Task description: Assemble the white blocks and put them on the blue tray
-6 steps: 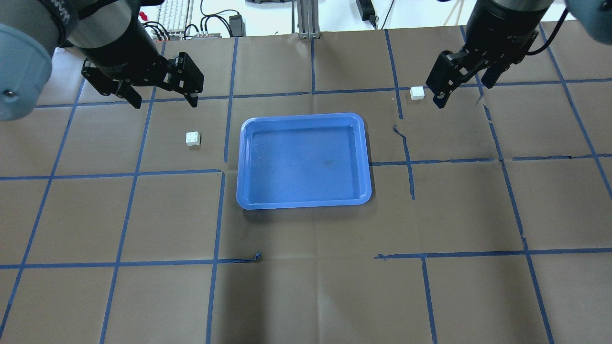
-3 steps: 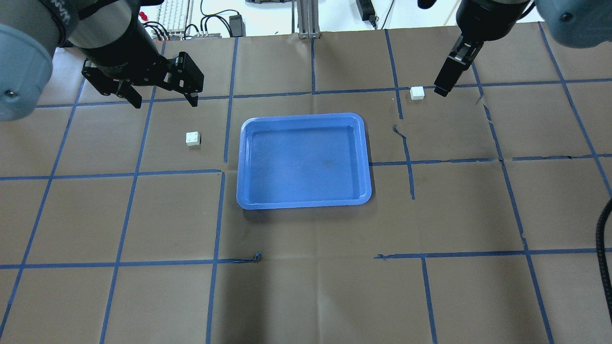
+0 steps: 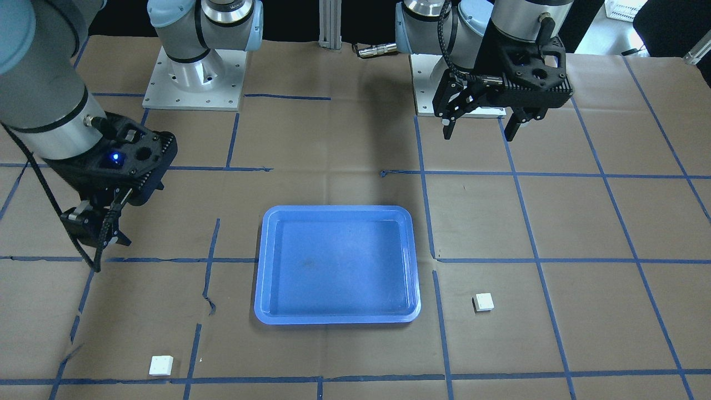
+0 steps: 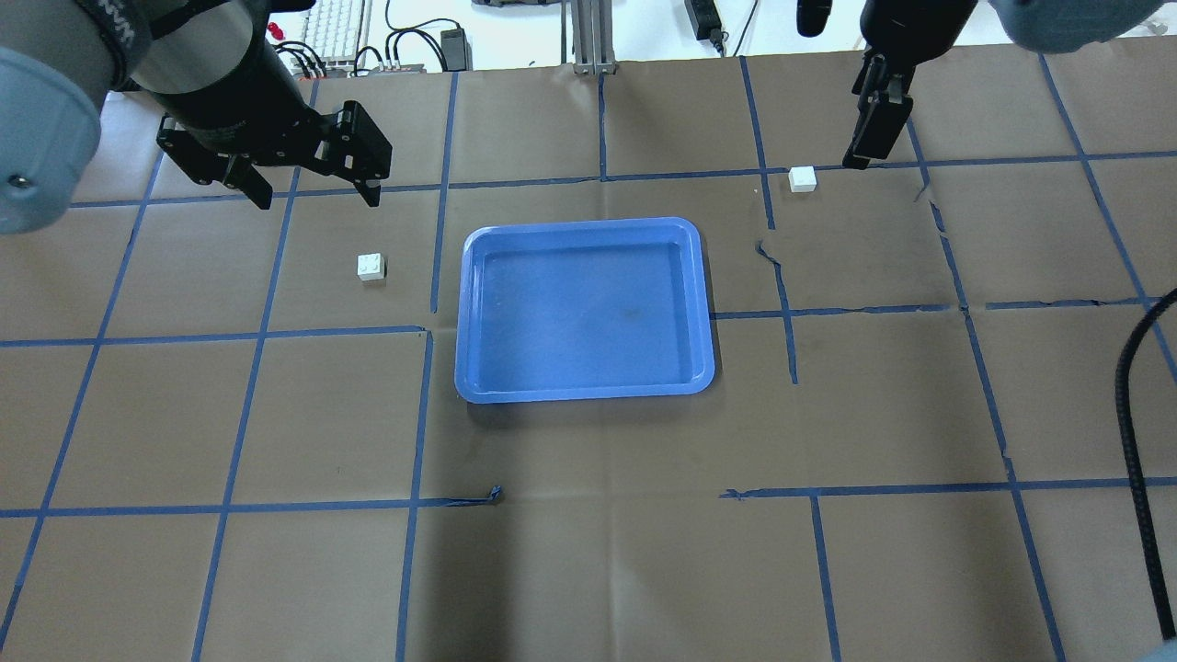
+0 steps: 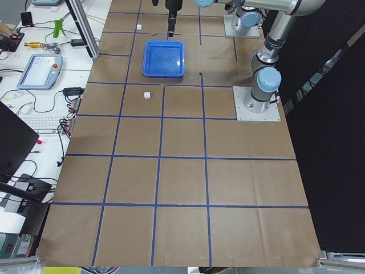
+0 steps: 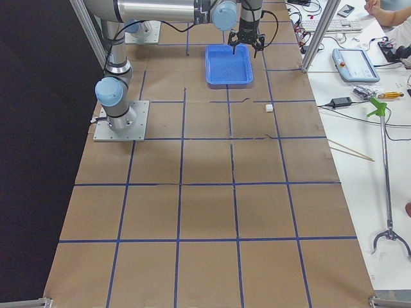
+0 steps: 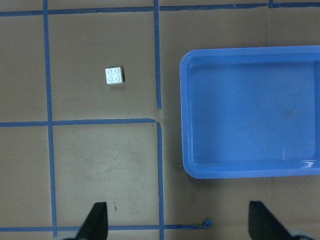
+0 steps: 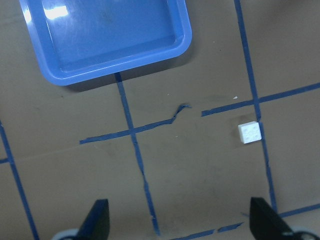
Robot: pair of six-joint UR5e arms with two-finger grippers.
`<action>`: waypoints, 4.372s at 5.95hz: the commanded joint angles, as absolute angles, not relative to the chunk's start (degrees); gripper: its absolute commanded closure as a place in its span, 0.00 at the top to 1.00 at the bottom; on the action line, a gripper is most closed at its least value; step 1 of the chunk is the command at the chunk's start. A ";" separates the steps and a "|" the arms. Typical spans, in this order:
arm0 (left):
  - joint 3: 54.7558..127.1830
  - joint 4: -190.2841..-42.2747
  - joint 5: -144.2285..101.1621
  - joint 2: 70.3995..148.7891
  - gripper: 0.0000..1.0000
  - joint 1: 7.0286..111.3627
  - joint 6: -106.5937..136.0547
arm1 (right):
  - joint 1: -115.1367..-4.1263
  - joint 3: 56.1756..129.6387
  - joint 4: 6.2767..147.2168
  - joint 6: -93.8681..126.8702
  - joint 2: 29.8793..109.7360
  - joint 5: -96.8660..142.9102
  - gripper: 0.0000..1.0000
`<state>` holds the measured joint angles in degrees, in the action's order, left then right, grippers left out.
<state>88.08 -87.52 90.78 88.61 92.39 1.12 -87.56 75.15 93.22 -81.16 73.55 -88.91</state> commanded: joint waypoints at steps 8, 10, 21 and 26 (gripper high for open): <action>97.37 -55.84 90.09 113.71 0.99 80.16 -10.20 | -75.68 58.71 98.16 -110.82 42.56 -64.88 1.00; 97.38 -52.41 90.26 118.36 0.99 80.33 -9.58 | -75.32 59.32 100.99 -113.18 39.91 -62.58 1.00; 99.92 -49.73 90.00 112.88 0.00 90.90 -17.00 | -74.79 66.45 104.06 -113.47 41.13 -62.67 0.55; 99.94 -50.55 90.09 115.38 0.00 105.21 -61.88 | -74.79 65.92 104.94 -113.47 42.09 -62.67 0.25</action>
